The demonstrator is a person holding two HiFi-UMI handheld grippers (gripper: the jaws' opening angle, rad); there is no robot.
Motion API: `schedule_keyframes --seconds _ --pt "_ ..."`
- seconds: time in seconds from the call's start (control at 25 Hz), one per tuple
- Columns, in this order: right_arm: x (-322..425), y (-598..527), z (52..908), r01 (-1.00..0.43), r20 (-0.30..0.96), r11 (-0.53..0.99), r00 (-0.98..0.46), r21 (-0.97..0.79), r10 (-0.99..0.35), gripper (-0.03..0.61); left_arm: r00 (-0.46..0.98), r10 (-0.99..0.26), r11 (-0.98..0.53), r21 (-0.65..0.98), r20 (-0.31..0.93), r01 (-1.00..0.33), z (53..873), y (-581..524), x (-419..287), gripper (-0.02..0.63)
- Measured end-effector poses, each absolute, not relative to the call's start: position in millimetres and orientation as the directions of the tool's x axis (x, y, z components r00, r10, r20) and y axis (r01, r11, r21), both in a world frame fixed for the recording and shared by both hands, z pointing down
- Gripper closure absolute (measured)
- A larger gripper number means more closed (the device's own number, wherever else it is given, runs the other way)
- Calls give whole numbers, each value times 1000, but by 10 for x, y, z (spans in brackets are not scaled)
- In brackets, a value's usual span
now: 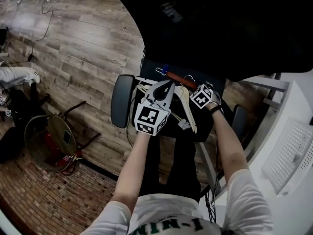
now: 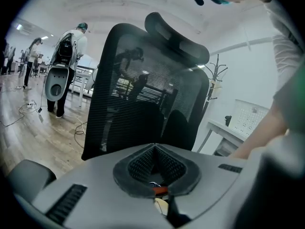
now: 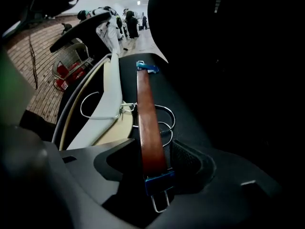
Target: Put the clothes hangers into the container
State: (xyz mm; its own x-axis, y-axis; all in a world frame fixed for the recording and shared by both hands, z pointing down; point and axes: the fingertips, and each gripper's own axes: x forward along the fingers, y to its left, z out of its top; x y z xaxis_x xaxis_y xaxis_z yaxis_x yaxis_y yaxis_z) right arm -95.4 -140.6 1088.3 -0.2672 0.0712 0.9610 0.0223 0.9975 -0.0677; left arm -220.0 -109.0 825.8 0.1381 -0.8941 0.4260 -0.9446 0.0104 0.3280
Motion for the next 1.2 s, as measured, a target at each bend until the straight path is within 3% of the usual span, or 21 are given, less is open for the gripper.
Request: schedule_keyframes --seconds 0.12,0.2,0.28,0.44,0.8,1.2 --pt "-905 -1430 10926 -3 964 998 -258 -60 57 337 144 -892 18 353 428 -935 8293 -1071 -2146 601" --pt "-900 -1407 10895 -14 965 998 -257 -56 51 402 145 -889 18 349 434 -937 8290 -1041 -2134 601" --pt "-904 -1409 10797 -47 965 998 -261 -50 36 425 144 -884 15 336 445 -942 8269 -1022 -2137 601" --pt "-829 -1474 10527 -151 954 988 -299 -35 -12 426 137 -883 23 334 448 -942 8138 -969 -2097 601" --pt "-764 -1186 9695 -209 925 974 -380 -81 -5 427 126 -893 25 328 433 -944 7639 -820 -2094 601" --pt "-486 -845 8120 -379 864 917 -496 -122 -90 428 135 -883 -5 281 449 -960 6664 -555 -2033 601"
